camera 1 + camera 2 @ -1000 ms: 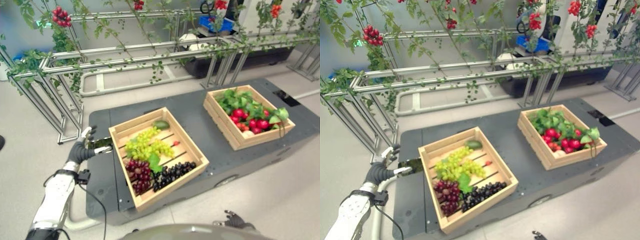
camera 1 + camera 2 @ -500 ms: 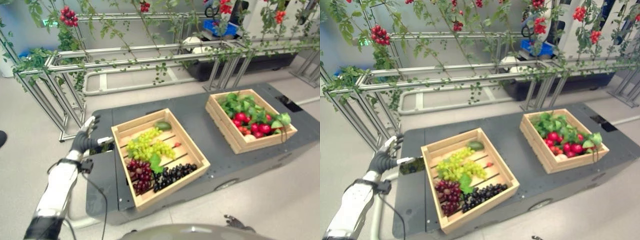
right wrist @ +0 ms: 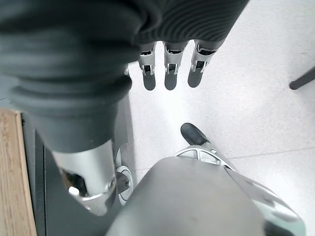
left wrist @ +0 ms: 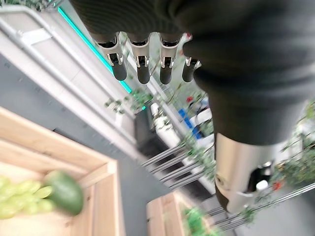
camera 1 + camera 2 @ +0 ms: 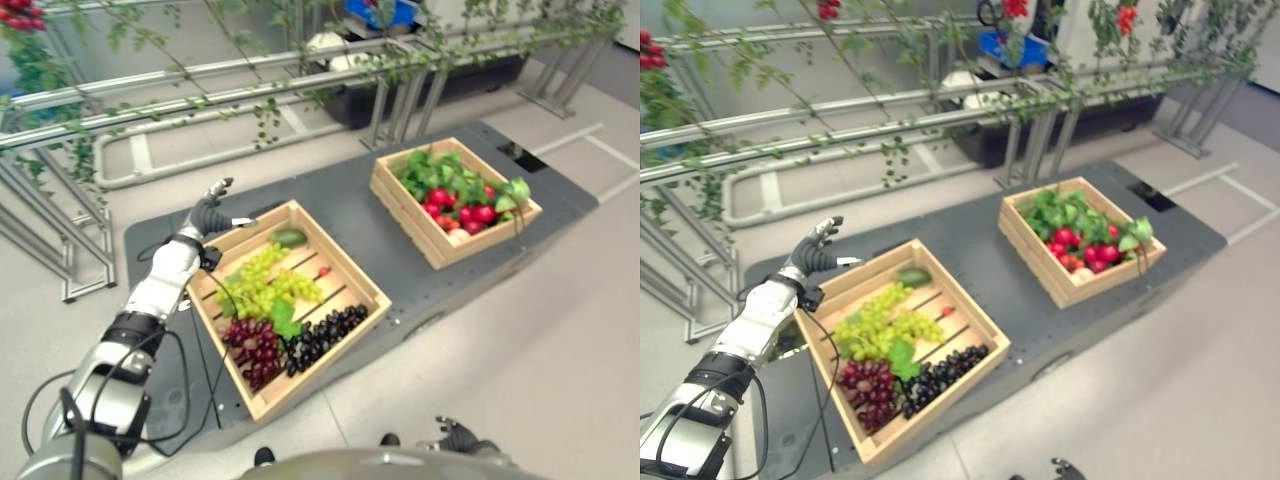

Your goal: Pick up the fruits from the basket on one side to the basket on the other side

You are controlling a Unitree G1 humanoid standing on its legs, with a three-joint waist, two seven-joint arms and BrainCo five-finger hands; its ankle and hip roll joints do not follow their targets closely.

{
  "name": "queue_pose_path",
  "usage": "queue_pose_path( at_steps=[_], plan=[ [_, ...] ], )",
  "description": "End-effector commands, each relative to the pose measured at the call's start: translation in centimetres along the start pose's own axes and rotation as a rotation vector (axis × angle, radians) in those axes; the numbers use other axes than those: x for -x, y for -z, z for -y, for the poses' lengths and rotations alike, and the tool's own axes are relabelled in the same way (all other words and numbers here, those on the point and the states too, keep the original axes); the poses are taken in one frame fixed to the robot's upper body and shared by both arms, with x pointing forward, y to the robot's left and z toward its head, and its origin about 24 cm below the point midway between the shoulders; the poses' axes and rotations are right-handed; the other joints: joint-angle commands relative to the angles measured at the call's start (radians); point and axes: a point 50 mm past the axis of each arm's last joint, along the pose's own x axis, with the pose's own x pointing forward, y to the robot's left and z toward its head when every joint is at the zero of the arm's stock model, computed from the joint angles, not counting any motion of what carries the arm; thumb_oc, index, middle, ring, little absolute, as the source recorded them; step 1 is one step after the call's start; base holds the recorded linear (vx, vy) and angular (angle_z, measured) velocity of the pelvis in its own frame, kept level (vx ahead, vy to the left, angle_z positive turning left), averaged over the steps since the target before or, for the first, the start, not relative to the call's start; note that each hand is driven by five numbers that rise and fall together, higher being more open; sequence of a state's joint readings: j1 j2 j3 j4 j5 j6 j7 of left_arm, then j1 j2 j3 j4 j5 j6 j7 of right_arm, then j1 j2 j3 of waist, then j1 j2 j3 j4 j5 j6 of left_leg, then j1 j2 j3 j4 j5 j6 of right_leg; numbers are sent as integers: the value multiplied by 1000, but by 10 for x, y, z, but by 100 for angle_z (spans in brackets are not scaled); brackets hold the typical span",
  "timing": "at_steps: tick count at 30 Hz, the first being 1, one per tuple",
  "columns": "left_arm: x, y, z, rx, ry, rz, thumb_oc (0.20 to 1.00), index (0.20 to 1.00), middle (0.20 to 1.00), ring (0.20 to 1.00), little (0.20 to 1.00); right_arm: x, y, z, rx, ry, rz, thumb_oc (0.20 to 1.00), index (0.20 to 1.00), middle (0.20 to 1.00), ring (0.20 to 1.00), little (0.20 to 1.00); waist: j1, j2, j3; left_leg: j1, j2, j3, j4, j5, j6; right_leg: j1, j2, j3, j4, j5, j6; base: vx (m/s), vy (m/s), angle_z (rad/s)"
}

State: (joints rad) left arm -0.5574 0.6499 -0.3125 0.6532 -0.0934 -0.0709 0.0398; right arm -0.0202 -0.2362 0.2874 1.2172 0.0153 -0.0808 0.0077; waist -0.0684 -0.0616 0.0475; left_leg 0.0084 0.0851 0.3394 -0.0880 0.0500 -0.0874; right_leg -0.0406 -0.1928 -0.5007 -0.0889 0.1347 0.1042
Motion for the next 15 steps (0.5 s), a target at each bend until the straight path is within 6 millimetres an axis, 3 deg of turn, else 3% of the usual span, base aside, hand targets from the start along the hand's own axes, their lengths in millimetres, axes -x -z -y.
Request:
queue_pose_path(
  at_steps=[1, 3, 12, 15],
  plan=[
    [-18, -25, -30, -78, -133, 43, 1000, 1000, 1000, 1000, 1000, -4, -32, 18, 19, 46, 97, 1000, 1000, 1000, 1000, 1000, -6, 12, 53, -27, -73, -22, 66, -92, 36, -38, 33, -20, 77, -77, 38, -49, -16, -28],
    [-19, -14, -31, -54, -154, -19, 1000, 1000, 1000, 1000, 1000, -4, -41, 21, 7, 58, 127, 1000, 1000, 1000, 1000, 1000, -12, 8, 64, -57, -68, -13, 84, -94, 35, -69, 34, -14, 82, -74, 36, -43, -17, -21],
    [-20, -1, -25, -47, -162, -82, 1000, 1000, 1000, 1000, 1000, -4, -76, 35, -51, 115, 241, 1000, 1000, 1000, 1000, 1000, -25, -8, 121, -149, -52, -8, 172, -122, 33, -146, 30, 5, 101, -68, 22, -31, -17, -15],
    [-14, 17, -16, -61, -128, -149, 1000, 1000, 1000, 1000, 1000, -3, -85, 36, -62, 118, 284, 1000, 1000, 1000, 1000, 1000, -30, -11, 125, -163, -44, -3, 192, -133, 32, -161, 33, 17, 108, -71, 17, 4, -13, -10]
  ],
)
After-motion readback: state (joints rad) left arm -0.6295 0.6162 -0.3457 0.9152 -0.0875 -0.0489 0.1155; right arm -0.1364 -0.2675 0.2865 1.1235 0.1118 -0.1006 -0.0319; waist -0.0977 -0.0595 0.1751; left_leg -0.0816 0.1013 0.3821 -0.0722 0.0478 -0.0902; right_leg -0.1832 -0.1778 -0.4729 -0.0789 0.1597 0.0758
